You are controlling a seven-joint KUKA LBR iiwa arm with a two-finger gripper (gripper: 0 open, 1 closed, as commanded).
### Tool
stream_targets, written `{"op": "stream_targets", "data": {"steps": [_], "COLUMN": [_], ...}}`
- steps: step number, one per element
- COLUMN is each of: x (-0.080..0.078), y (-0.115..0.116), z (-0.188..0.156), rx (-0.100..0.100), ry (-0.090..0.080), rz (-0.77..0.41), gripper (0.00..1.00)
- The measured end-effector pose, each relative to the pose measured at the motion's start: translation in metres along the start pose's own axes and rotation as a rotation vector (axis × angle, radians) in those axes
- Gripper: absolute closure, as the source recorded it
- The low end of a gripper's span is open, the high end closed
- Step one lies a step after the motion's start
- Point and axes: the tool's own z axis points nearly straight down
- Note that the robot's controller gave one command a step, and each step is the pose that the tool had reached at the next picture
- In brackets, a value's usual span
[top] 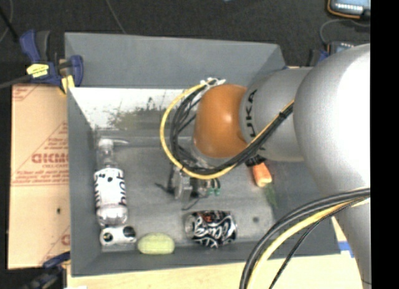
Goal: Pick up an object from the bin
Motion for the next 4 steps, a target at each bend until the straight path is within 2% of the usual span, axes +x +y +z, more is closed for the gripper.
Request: {"op": "stream_targets", "data": {"steps": [1,2,3,4], "x": [0.0,-0.007,-0.007,-0.011], "y": [0.0,-0.002,-0.002,0.0], "z": [0.0,-0.124,-0.124,-0.168], "rx": [0.0,0.001,0.001,0.002], "ry": [0.0,-0.004,-0.004,0.001], "rz": [0.0,-0.068,-0.068,-0.071], "gripper": [1.0,1.0,1.0,1.0]}}
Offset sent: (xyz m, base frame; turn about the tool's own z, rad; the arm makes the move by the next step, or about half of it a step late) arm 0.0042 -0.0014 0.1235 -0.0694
